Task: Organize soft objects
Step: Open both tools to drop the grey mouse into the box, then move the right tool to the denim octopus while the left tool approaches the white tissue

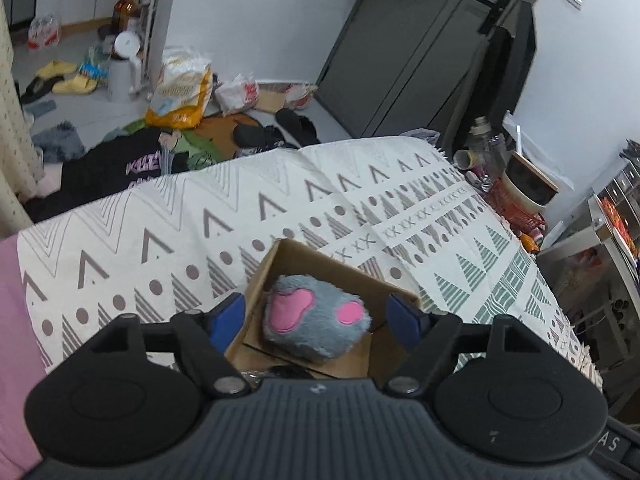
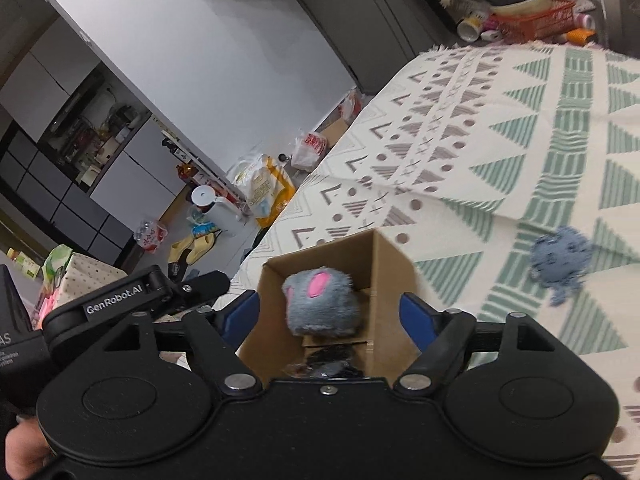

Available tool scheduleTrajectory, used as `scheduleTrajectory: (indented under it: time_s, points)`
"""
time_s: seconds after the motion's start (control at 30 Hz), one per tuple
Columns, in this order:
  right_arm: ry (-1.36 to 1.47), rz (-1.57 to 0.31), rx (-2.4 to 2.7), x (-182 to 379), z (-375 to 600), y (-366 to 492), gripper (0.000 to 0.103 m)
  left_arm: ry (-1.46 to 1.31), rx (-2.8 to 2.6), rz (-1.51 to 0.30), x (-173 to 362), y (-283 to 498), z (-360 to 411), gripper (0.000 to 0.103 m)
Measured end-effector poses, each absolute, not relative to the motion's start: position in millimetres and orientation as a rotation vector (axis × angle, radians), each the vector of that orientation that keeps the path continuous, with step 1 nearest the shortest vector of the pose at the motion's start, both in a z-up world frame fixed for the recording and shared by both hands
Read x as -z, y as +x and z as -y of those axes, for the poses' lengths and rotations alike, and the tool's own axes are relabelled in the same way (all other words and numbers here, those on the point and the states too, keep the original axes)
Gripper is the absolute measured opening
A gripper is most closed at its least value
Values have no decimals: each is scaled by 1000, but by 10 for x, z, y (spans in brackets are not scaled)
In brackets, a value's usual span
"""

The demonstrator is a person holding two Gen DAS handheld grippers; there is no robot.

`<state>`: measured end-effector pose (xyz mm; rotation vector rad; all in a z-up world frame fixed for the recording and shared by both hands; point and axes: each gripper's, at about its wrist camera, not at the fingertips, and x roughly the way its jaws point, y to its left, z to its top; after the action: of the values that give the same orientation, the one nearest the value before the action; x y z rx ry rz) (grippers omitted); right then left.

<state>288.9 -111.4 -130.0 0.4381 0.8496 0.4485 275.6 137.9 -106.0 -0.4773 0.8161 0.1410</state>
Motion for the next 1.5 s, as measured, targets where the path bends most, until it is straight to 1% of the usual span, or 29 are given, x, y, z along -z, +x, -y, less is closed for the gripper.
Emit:
scheduleTrajectory:
  time_s: [0.1,0.47,0.53,0.73,0.83,0.87,1.0,1.13,1.5]
  points:
    - [431,-838,-432,1262,1296,2858,79,-443,-124,-803,995,2737,-1218,78]
    - [425,-824,-402,1202,1940,2794,81,-374,-80,-818,884,2714,-611,79]
    - [424,-823,-408,1192,2039,2795,85,-357,-83,-826,865,2711,-504,79]
    - [421,-813,-393,1140,2332,2840,89,-310,-72,-829,840,2690,-200,79]
    - [409,-806,-389,1129,2462,2874,95,-299,-53,-833,847,2685,-37,79]
    - [407,-801,-390,1132,2502,2884,96,-297,-56,-835,853,2682,13,79]
    - [434,-752,-370,1233,2694,2883,99,-314,-58,-847,898,2679,188,79]
    - [516,-742,-323,1444,2927,2938,99,-270,-63,-866,972,2689,373,79]
    - [620,-795,-330,1784,3251,3070,99,-277,-113,-919,1266,2761,710,79]
